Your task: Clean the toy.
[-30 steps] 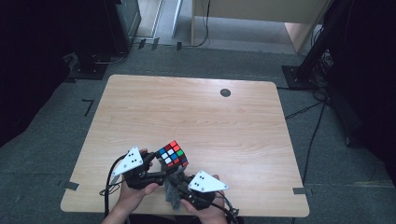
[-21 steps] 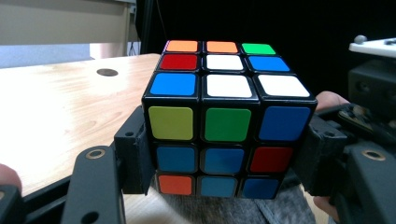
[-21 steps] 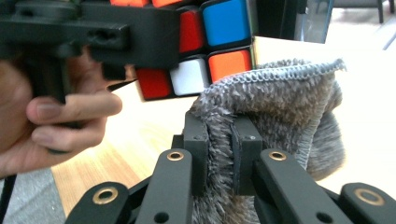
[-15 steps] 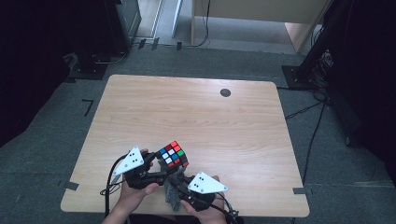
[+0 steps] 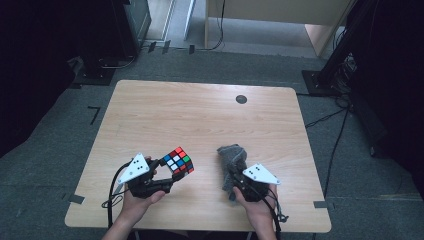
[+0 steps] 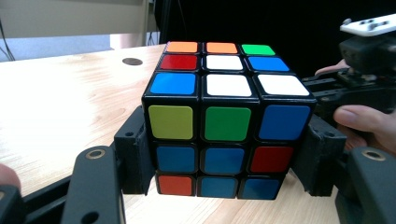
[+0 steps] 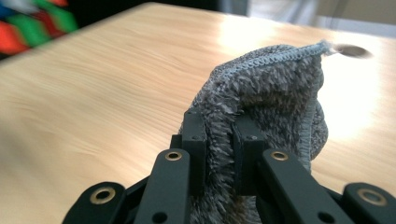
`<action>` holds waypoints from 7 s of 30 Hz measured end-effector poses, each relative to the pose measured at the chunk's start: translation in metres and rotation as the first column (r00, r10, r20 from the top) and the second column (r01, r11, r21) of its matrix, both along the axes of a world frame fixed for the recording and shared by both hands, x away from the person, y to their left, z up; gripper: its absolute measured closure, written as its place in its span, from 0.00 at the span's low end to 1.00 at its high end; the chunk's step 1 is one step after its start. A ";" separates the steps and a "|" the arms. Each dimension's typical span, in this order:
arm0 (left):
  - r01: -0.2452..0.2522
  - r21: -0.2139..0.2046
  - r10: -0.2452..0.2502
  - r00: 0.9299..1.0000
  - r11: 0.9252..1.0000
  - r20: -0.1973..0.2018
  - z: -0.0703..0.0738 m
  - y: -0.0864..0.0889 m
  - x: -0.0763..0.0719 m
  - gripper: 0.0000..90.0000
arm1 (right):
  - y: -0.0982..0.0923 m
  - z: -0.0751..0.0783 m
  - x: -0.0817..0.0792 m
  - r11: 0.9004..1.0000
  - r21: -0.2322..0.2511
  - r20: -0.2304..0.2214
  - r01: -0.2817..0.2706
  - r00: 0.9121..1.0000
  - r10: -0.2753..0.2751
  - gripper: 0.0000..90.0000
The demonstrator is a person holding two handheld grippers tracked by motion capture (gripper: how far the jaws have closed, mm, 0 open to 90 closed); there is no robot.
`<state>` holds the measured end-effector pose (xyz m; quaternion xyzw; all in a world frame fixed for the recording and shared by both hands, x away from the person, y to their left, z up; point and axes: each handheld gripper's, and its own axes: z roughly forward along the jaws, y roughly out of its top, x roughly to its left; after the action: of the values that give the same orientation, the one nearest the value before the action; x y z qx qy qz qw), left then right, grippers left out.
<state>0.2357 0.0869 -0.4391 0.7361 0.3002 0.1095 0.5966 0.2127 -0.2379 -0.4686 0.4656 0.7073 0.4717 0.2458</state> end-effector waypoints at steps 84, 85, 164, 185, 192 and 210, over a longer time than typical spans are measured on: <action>-0.081 0.511 -0.165 0.893 0.856 0.418 -0.039 -0.053 -0.029 0.22 | 0.052 0.026 -0.004 0.944 0.151 -0.279 -0.293 0.903 0.325 0.38; -0.084 0.527 -0.179 0.885 0.846 0.429 -0.041 -0.055 -0.030 0.23 | 0.053 0.026 -0.004 0.942 0.154 -0.286 -0.297 0.900 0.330 0.38; 0.136 0.309 -0.191 0.969 0.941 0.155 -0.025 -0.039 -0.019 0.37 | 0.045 0.048 -0.033 0.940 0.194 0.139 -0.279 0.957 0.255 0.91; 0.106 0.334 -0.171 0.970 0.936 0.172 -0.023 -0.035 -0.017 0.37 | 0.001 0.034 -0.013 0.970 0.227 0.058 -0.090 0.995 0.079 0.91; 0.096 0.371 -0.166 0.973 0.924 0.161 -0.025 -0.041 -0.018 0.37 | 0.019 0.063 -0.033 0.930 0.290 0.153 -0.226 0.970 0.188 0.91; 0.126 0.329 -0.196 0.962 0.936 0.188 -0.018 -0.039 -0.023 0.37 | 0.025 0.038 -0.023 0.944 0.254 0.095 -0.210 0.977 0.192 0.90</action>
<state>0.2124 0.0478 -0.4567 0.8273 0.1499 0.1863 0.5083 0.1895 -0.2130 -0.4311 0.4029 0.6736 0.5995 0.1568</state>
